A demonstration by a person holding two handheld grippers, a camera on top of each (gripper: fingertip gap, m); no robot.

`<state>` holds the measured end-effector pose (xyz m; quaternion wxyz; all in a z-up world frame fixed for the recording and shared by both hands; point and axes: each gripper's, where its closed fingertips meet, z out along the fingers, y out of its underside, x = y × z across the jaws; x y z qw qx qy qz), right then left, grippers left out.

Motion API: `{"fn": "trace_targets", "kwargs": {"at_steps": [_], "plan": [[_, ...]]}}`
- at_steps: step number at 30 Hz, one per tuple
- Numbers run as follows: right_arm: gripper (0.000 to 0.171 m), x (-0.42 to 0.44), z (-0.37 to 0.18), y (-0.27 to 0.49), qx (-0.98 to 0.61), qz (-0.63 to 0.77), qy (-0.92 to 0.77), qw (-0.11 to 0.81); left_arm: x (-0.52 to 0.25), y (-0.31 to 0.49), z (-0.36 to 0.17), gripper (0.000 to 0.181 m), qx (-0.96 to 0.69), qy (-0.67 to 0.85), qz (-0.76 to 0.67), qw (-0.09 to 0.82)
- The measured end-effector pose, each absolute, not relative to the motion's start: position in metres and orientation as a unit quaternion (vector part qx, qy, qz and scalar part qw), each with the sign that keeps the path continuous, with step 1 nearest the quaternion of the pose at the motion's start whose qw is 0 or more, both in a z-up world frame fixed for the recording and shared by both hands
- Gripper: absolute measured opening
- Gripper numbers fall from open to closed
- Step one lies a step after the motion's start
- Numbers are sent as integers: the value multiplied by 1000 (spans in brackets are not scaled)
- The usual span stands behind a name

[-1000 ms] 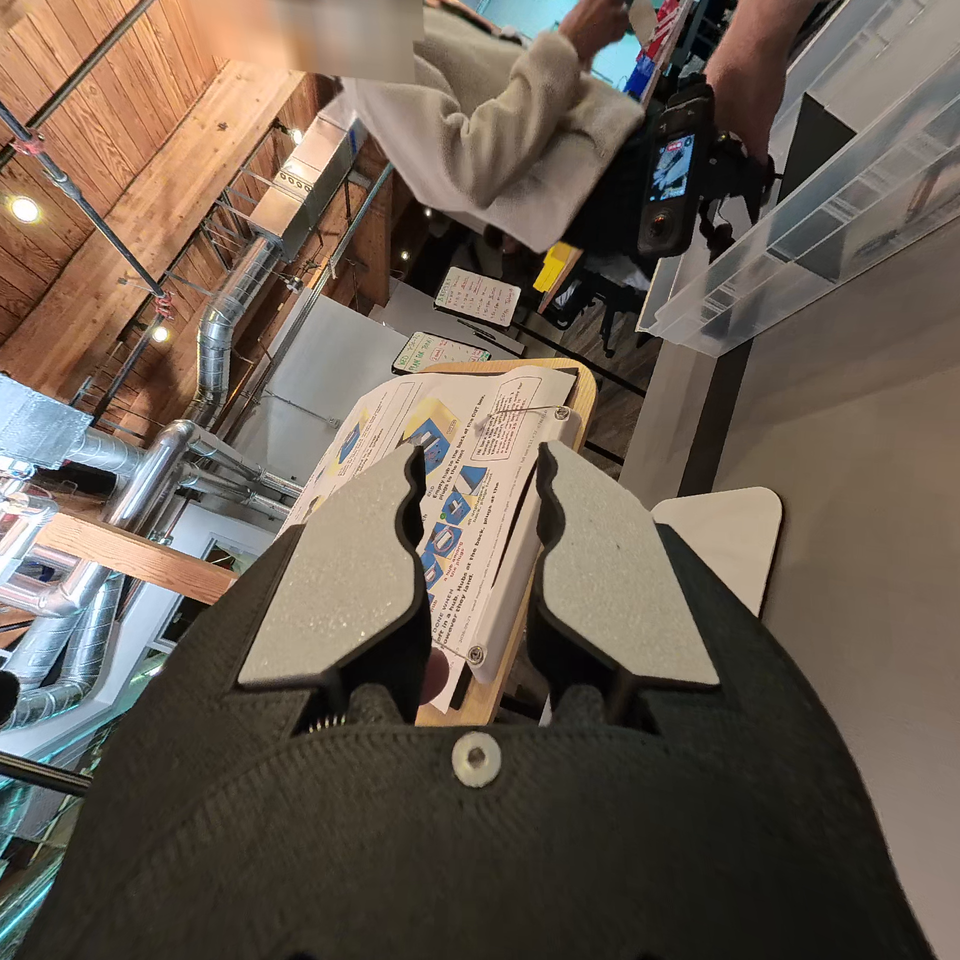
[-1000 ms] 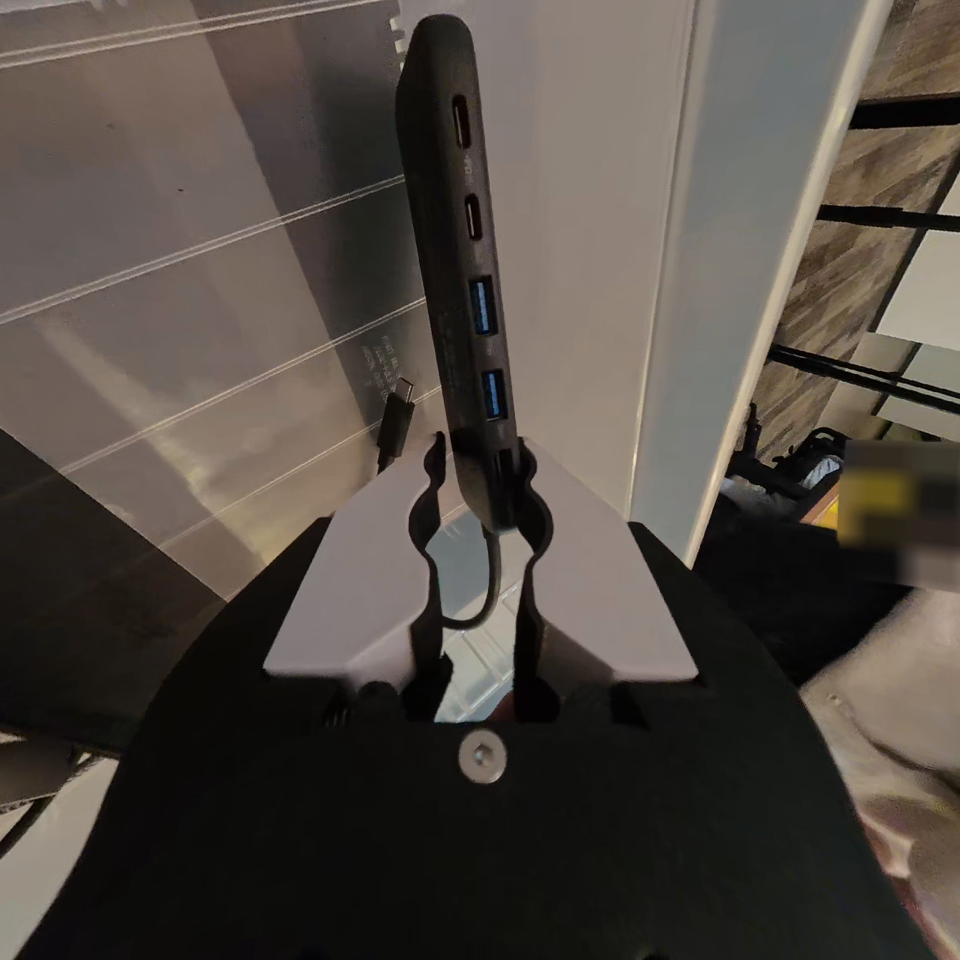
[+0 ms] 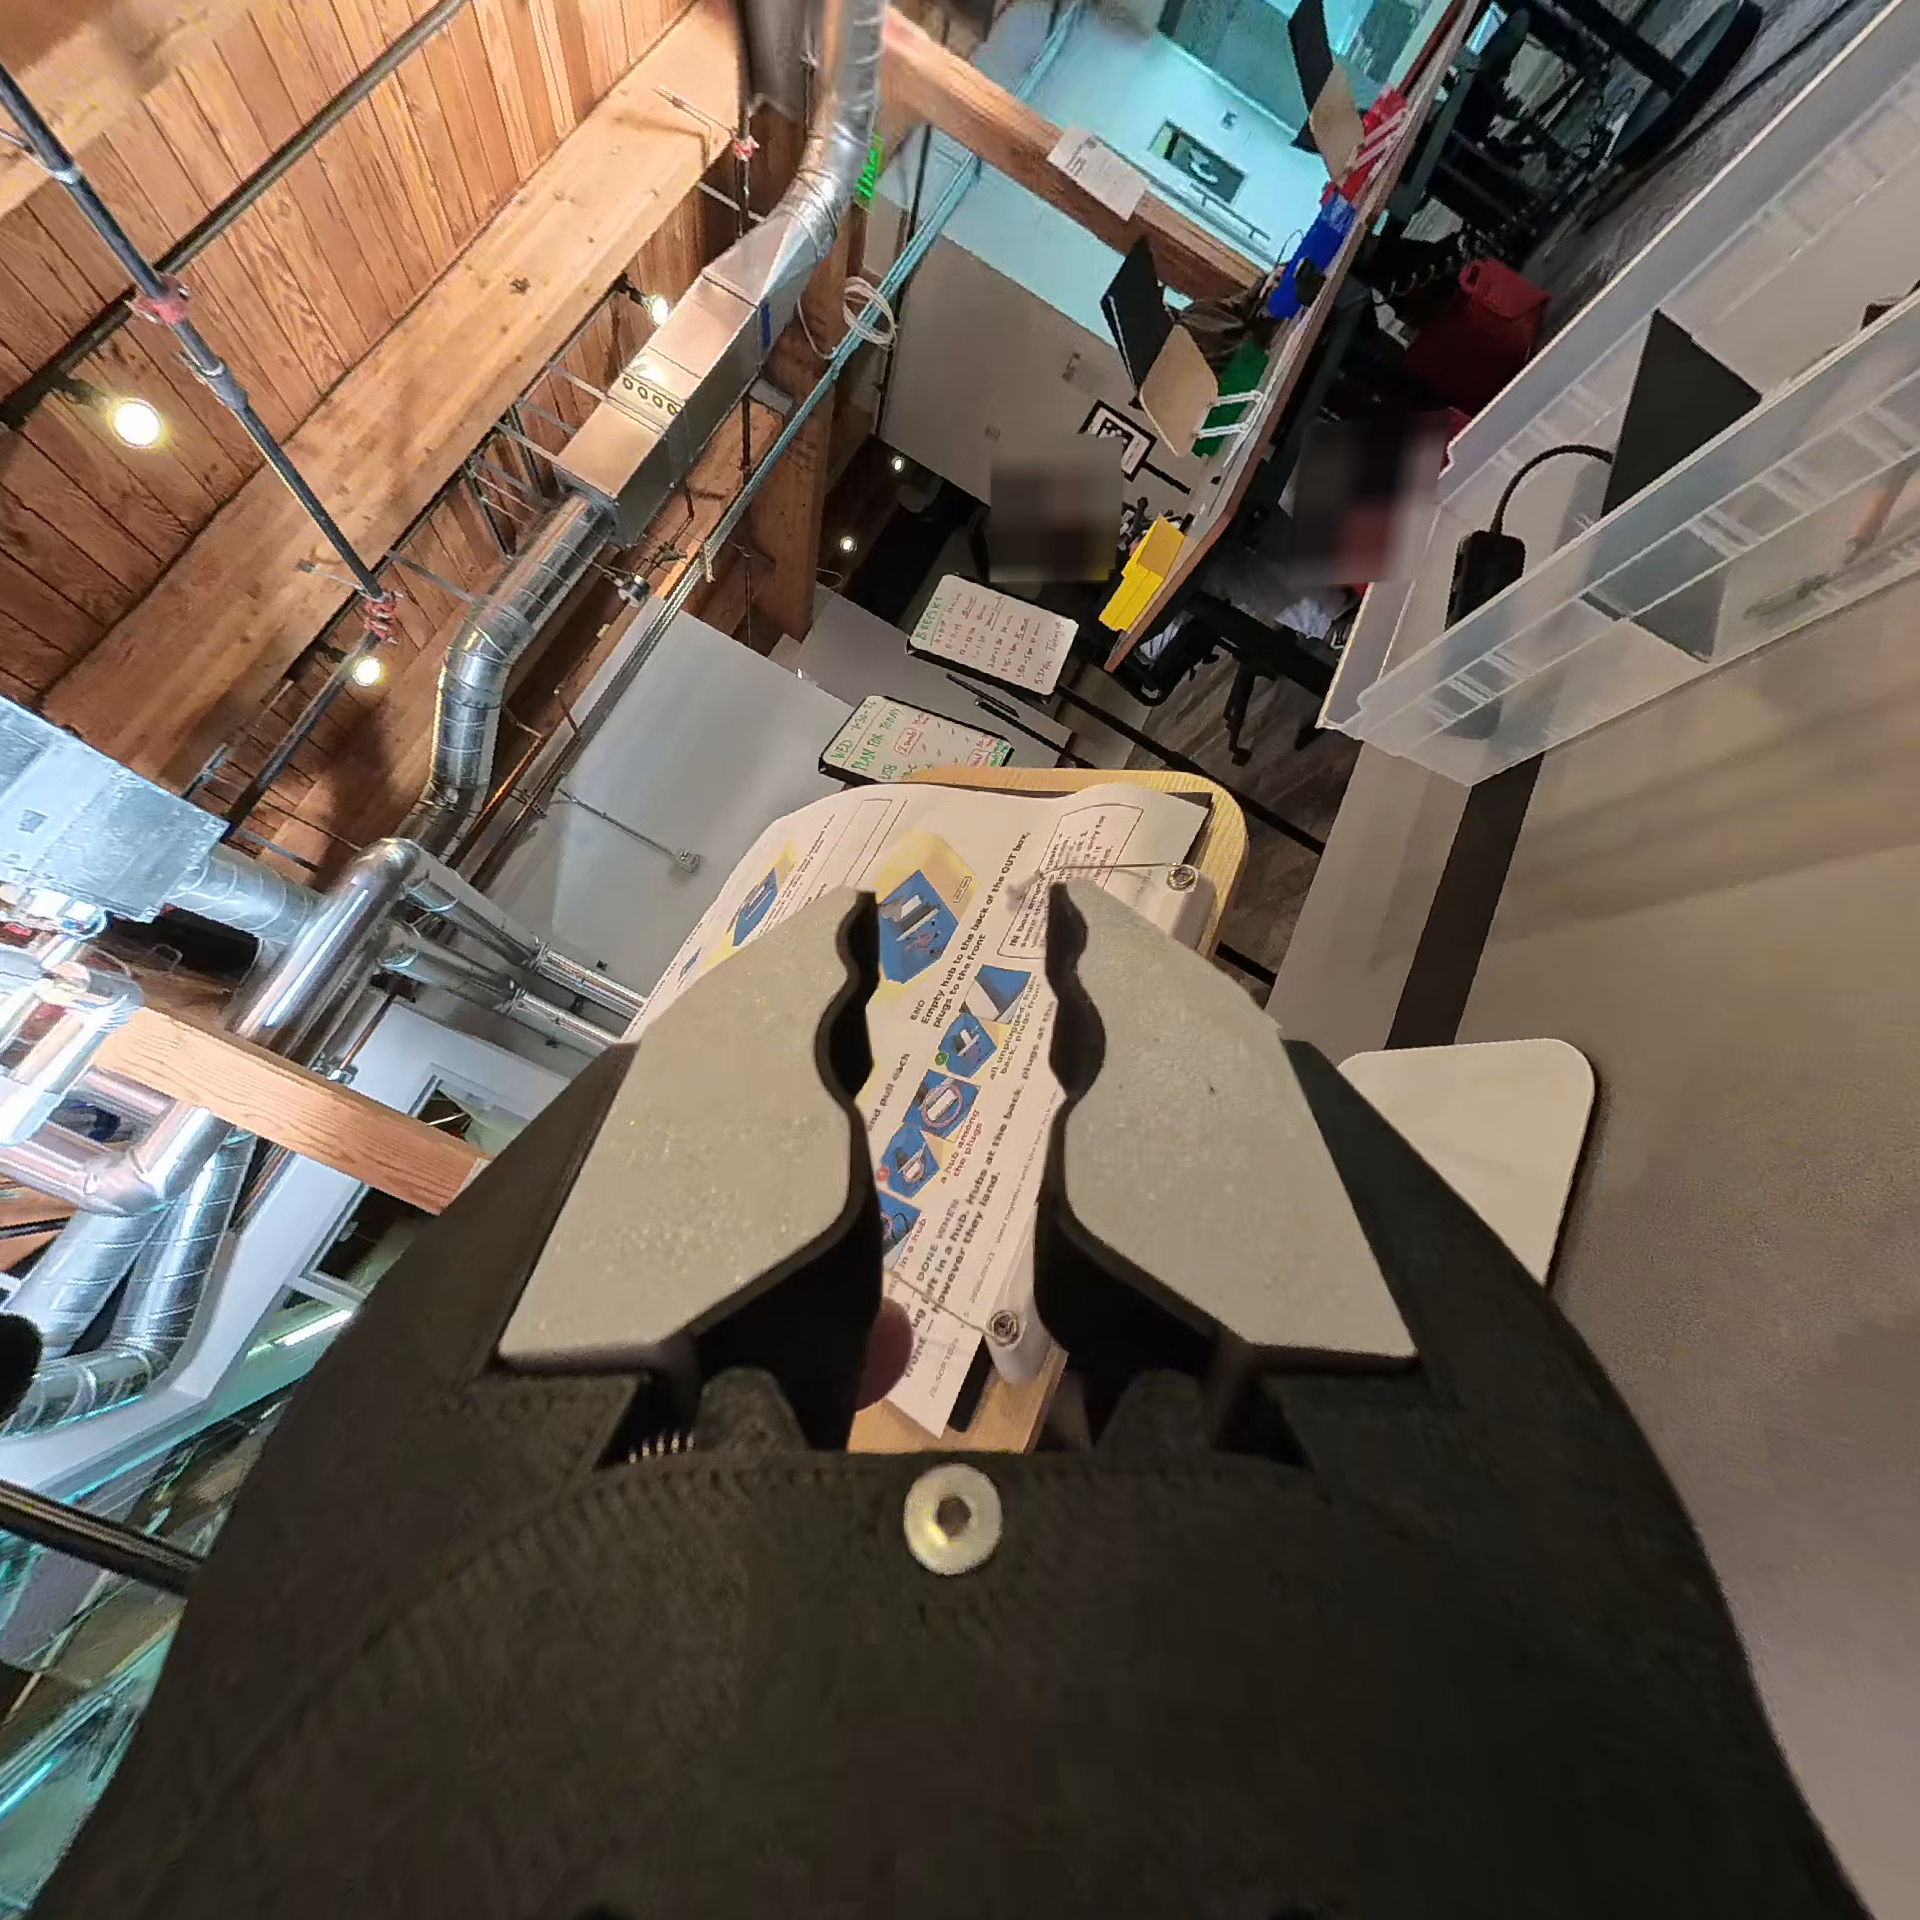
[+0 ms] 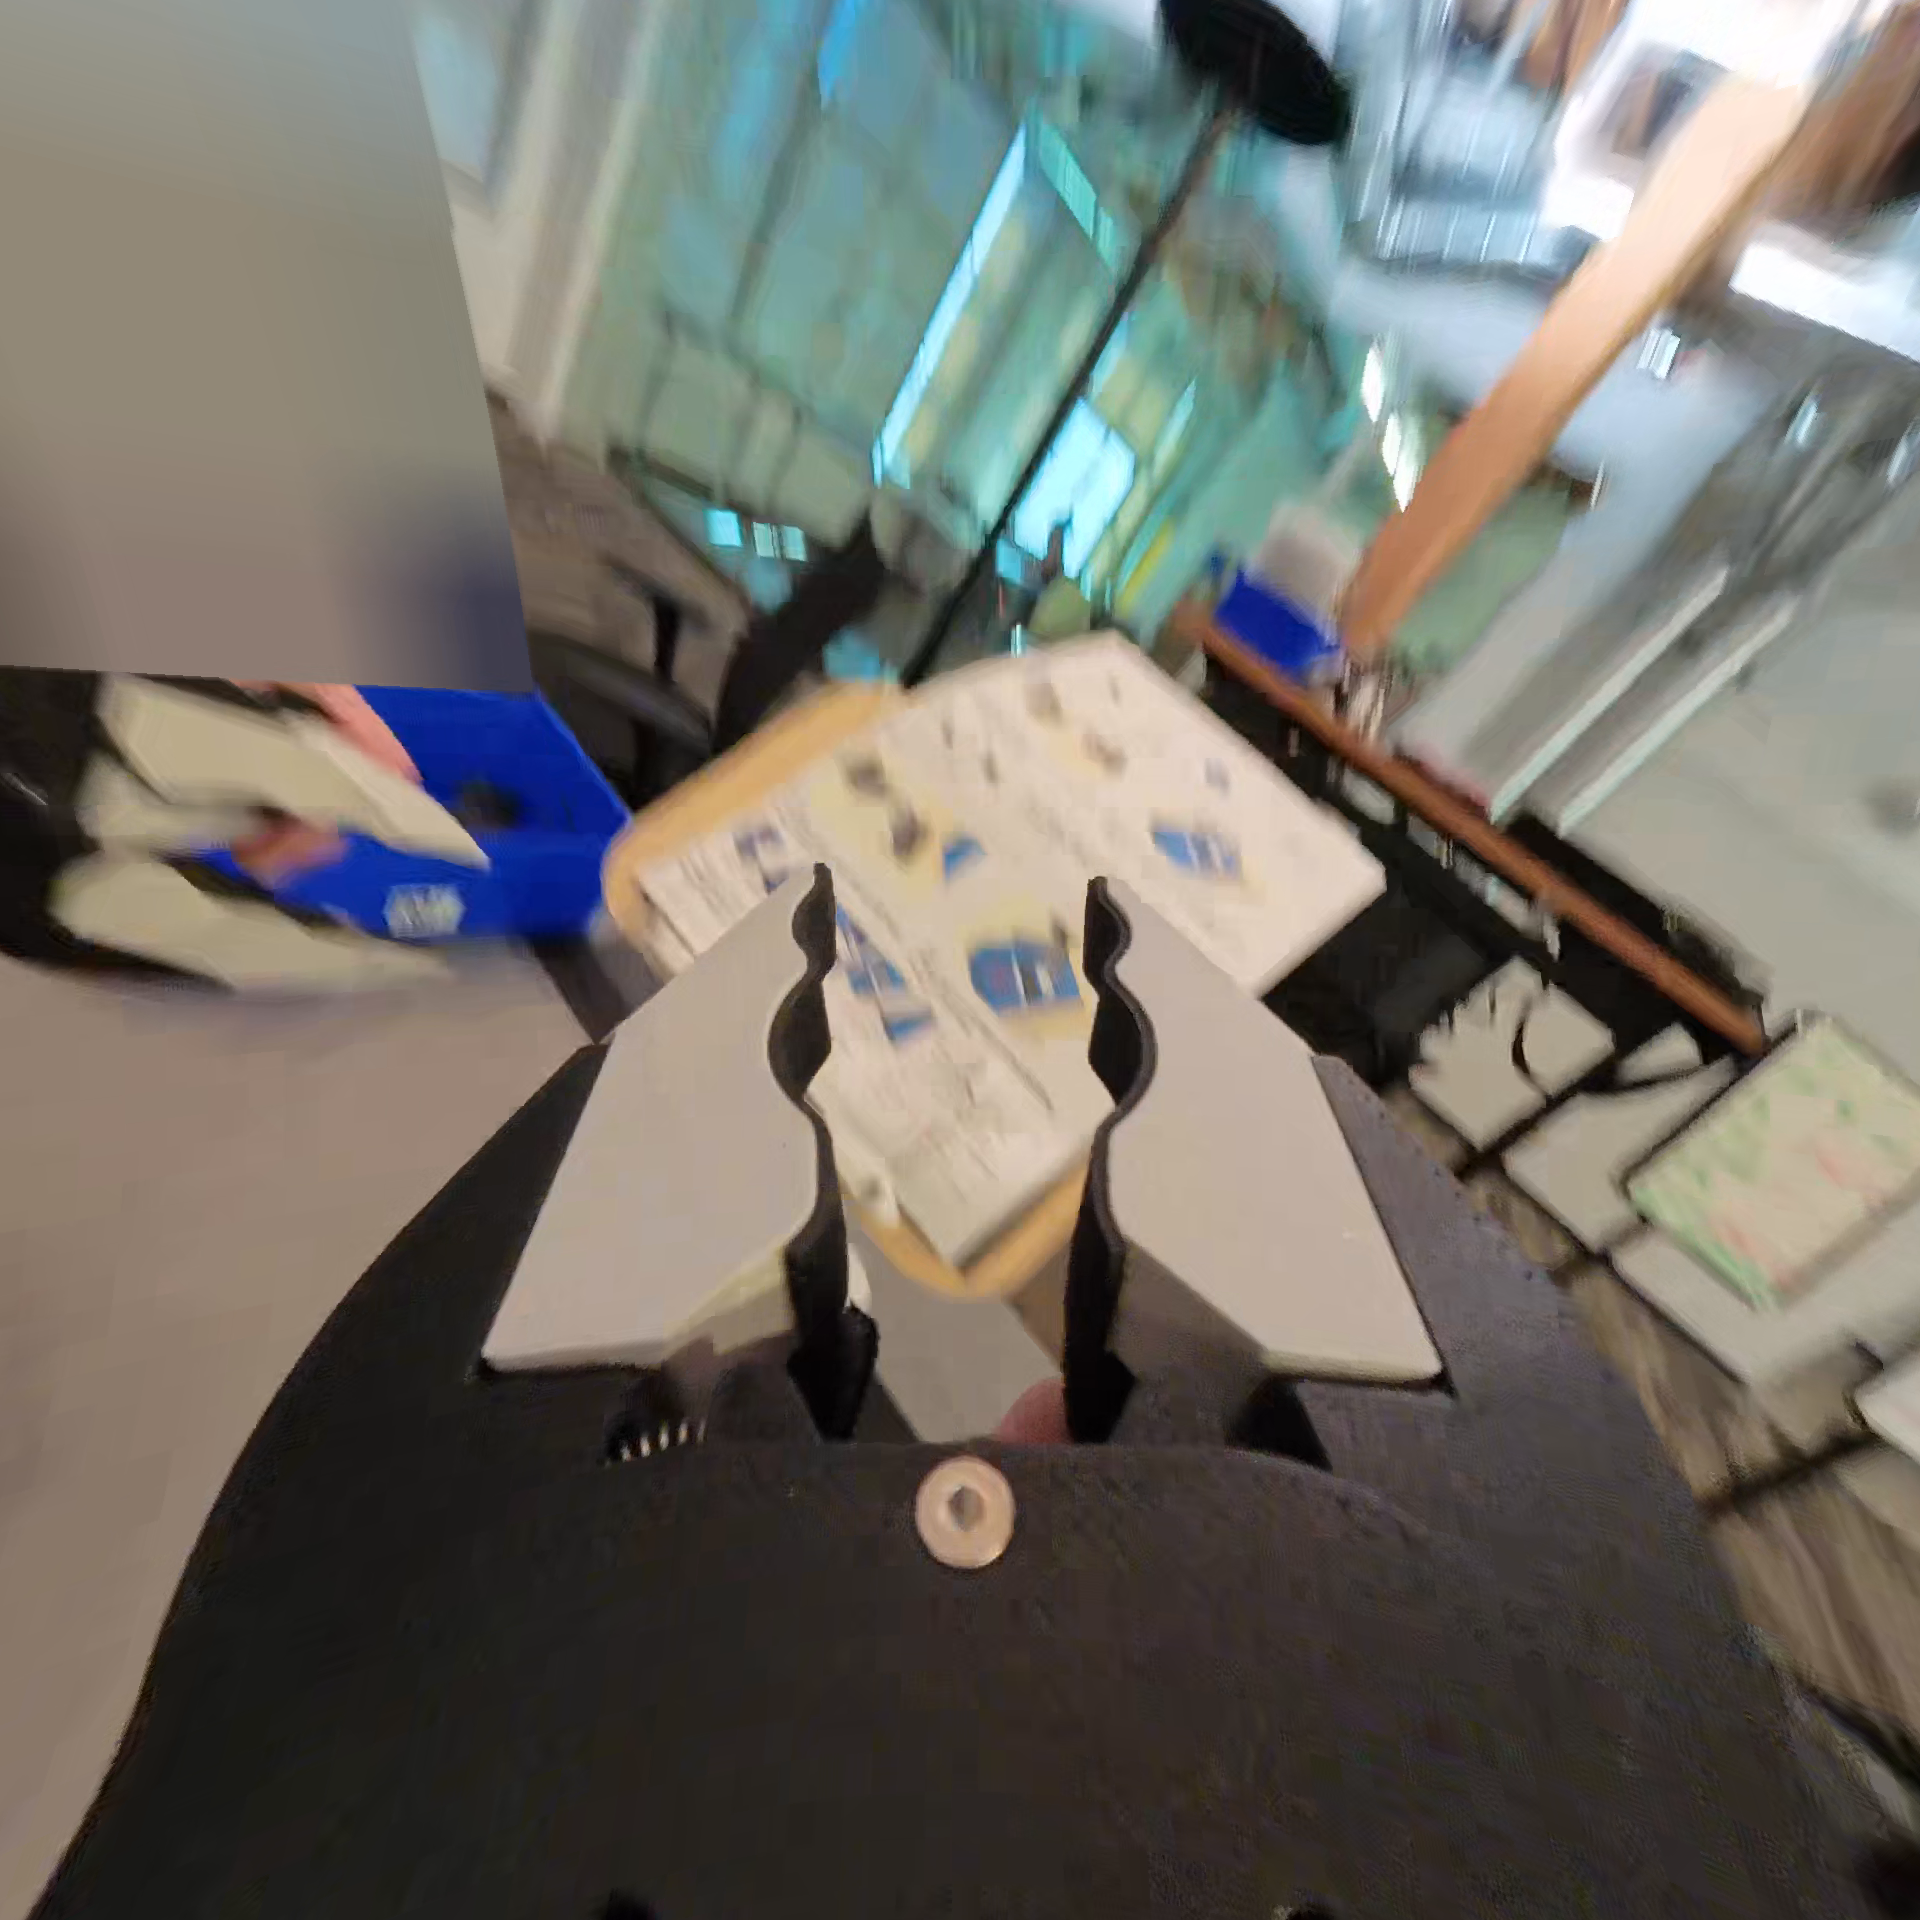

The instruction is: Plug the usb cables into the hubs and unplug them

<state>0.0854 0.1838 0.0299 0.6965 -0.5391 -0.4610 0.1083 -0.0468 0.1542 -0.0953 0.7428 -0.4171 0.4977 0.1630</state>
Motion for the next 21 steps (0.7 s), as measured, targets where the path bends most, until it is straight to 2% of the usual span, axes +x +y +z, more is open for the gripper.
{"fn": "trace_targets", "kwargs": {"at_steps": [3, 7, 11, 19, 21], "plan": [[43, 59, 59, 135, -453, 189, -411, 768, -44, 155, -100, 29, -416, 506, 168, 737], [32, 45, 59, 99, -372, 298, -377, 794, -40, 154, -102, 28, -416, 509, 158, 736], [31, 34, 32, 108, -372, 290, -398, 787, -41, 157, -105, 27, -421, 508, 154, 735], [30, 44, 19, 130, -390, 277, -393, 785, -53, 169, -102, 24, -440, 504, 136, 731], [31, 51, 18, 133, -394, 279, -387, 785, -68, 187, -103, 27, -458, 544, 151, 686]]}}
